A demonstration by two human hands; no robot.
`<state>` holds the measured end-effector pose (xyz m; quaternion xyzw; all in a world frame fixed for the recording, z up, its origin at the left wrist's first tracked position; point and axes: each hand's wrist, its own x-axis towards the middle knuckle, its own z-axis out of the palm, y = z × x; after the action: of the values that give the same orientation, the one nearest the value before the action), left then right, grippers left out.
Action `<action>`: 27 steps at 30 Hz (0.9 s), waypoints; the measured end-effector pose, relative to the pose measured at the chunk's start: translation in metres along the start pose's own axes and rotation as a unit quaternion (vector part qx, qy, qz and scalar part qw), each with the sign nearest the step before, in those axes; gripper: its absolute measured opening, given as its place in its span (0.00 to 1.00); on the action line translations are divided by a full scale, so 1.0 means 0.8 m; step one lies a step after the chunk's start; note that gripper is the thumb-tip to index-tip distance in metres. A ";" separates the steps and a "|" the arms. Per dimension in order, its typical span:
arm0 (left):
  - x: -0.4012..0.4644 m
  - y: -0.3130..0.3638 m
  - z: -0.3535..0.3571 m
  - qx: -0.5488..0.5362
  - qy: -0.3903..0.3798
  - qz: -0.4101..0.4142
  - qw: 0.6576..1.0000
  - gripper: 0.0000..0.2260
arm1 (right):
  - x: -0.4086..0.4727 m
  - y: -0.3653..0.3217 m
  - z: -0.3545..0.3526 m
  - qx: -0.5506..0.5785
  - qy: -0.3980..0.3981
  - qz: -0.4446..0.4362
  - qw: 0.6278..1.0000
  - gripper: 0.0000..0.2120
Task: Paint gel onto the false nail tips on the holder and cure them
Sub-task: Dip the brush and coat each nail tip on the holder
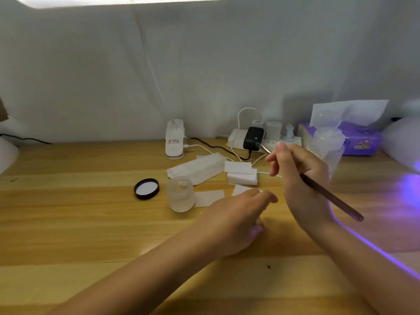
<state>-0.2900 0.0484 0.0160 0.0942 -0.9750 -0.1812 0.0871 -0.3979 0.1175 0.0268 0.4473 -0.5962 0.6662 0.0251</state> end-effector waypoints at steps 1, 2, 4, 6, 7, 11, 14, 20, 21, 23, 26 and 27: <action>0.004 0.000 0.002 0.001 0.001 -0.003 1.000 0.23 | -0.002 0.007 -0.003 -0.001 0.010 0.008 1.000 0.14; 0.007 0.001 0.002 0.003 0.001 -0.007 1.000 0.23 | -0.003 0.013 -0.005 -0.002 0.018 0.015 1.000 0.14; 0.012 0.001 0.001 0.004 -0.003 -0.016 1.000 0.25 | -0.006 0.023 -0.007 -0.009 0.026 0.025 0.999 0.15; 0.009 -0.001 -0.004 0.006 -0.002 -0.022 1.000 0.26 | -0.009 0.031 -0.009 -0.007 0.026 0.029 0.999 0.15; 0.003 -0.005 -0.008 0.013 0.007 -0.022 1.000 0.27 | -0.010 0.033 -0.010 -0.005 0.021 0.033 0.999 0.16; -0.041 -0.025 -0.025 0.036 0.053 -0.042 0.997 0.26 | -0.014 0.037 -0.008 0.001 -0.001 0.043 0.999 0.16; -0.076 -0.040 -0.026 0.110 0.079 -0.094 0.986 0.27 | -0.015 0.036 -0.005 0.020 -0.010 0.061 0.998 0.16; -0.101 -0.058 -0.014 -0.012 0.114 -0.185 0.976 0.22 | -0.016 0.031 -0.002 0.063 -0.013 0.107 0.992 0.12; -0.099 -0.060 -0.013 -0.052 0.118 -0.196 0.972 0.19 | -0.015 0.029 -0.002 0.066 -0.012 0.107 0.992 0.13; -0.093 -0.062 -0.010 -0.103 0.129 -0.206 0.964 0.12 | -0.011 0.023 -0.002 0.066 -0.017 0.092 0.993 0.14; -0.090 -0.062 -0.007 -0.130 0.149 -0.208 0.958 0.06 | -0.007 0.016 0.001 0.063 -0.053 0.069 0.994 0.14; -0.090 -0.062 -0.006 -0.136 0.154 -0.205 0.957 0.06 | -0.005 0.014 0.003 0.056 -0.073 0.069 0.993 0.14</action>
<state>-0.2117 0.0167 -0.0080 0.3061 -0.8756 -0.3096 0.2093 -0.4003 0.1142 0.0156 0.4531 -0.5877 0.6644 -0.0894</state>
